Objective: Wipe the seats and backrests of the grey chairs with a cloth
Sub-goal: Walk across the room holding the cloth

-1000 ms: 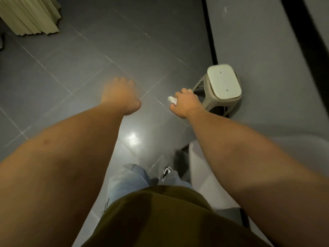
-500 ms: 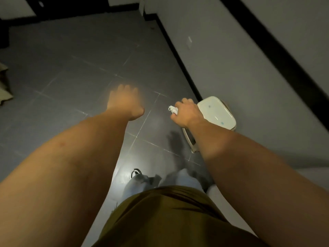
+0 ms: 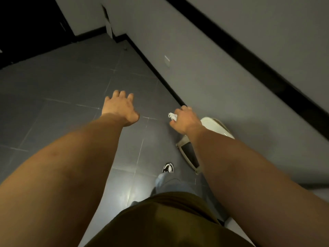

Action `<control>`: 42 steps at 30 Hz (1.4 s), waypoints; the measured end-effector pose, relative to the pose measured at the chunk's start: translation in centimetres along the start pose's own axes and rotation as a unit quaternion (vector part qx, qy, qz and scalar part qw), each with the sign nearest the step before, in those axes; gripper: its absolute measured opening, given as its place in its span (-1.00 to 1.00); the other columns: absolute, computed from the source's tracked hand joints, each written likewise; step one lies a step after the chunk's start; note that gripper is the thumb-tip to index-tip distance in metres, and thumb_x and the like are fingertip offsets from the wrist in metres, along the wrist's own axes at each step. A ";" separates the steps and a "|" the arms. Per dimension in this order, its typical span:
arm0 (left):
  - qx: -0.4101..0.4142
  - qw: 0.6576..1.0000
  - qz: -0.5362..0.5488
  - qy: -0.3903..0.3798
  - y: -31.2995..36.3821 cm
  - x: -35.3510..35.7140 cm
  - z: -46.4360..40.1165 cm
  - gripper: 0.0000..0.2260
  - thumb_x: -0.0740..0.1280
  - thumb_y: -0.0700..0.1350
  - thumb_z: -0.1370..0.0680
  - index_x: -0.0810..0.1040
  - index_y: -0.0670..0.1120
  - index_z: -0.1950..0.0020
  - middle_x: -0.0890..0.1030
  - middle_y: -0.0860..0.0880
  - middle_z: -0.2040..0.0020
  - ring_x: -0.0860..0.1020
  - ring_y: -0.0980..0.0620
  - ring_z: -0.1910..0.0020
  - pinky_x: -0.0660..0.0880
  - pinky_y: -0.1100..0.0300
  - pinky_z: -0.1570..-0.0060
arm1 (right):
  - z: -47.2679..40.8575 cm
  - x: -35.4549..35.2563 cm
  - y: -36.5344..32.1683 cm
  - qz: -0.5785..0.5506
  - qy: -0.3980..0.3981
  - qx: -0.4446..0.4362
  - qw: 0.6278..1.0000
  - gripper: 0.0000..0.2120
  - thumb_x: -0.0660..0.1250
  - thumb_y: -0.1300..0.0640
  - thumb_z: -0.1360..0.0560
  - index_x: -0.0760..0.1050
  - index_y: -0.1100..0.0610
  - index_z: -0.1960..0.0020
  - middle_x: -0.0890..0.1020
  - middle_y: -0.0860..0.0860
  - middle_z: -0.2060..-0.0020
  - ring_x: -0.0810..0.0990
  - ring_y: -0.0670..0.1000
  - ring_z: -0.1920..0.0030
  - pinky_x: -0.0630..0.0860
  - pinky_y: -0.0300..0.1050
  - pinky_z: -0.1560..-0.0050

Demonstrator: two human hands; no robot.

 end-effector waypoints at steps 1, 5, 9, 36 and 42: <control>0.005 1.000 -0.006 -0.003 0.4 -0.6 -1.6 -0.44 0.15 0.20 -0.43 0.28 -0.04 -0.36 0.38 -0.12 -0.31 0.27 -0.16 -0.34 0.33 -0.13 -0.20 | -1.4 -0.5 0.6 -0.005 0.001 0.006 1.000 -0.58 0.23 -0.11 -0.54 0.47 0.10 -0.29 0.47 0.09 -0.18 0.40 0.14 -0.26 0.41 0.03 -0.18; 0.034 0.999 -0.011 0.018 3.0 -2.8 -8.2 -0.42 0.14 0.20 -0.43 0.27 -0.05 -0.38 0.37 -0.12 -0.33 0.25 -0.16 -0.35 0.33 -0.13 -0.21 | -6.1 -3.7 3.1 -0.034 0.037 0.028 0.998 -0.62 0.23 -0.10 -0.51 0.50 0.09 -0.22 0.49 0.09 -0.15 0.43 0.15 -0.22 0.41 0.04 -0.14; 0.093 0.996 -0.010 0.013 7.0 -4.7 -13.1 -0.39 0.16 0.21 -0.43 0.25 -0.05 -0.41 0.35 -0.13 -0.35 0.23 -0.16 -0.37 0.31 -0.13 -0.22 | -8.0 -5.7 7.2 -0.041 0.043 0.075 0.995 -0.63 0.25 -0.10 -0.49 0.52 0.09 -0.19 0.50 0.10 -0.13 0.44 0.16 -0.21 0.39 0.01 -0.12; 0.613 0.785 -0.054 0.070 35.5 -11.9 -18.9 -0.40 0.22 0.16 -0.46 0.21 -0.02 -0.46 0.31 -0.14 -0.41 0.26 -0.16 -0.38 0.26 -0.15 -0.33 | 6.4 -8.8 19.3 -0.099 0.174 0.552 0.810 -0.56 0.23 -0.18 -0.48 0.51 0.05 -0.24 0.51 0.07 -0.06 0.42 0.07 -0.02 0.40 0.01 -0.03; 0.589 0.803 -0.059 0.071 36.0 -12.0 -20.5 -0.38 0.21 0.15 -0.45 0.21 -0.03 -0.46 0.32 -0.16 -0.40 0.26 -0.18 -0.38 0.25 -0.18 -0.33 | 7.5 -8.5 21.0 -0.096 0.177 0.543 0.815 -0.56 0.25 -0.19 -0.51 0.50 0.05 -0.27 0.52 0.06 -0.09 0.36 0.01 0.02 0.45 0.03 -0.10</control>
Point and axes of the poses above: each hand's wrist, its own z-axis away from the middle knuckle, its own x-axis out of the palm, y = z × x, the point moved 4 cm from there along -z, towards the middle knuckle
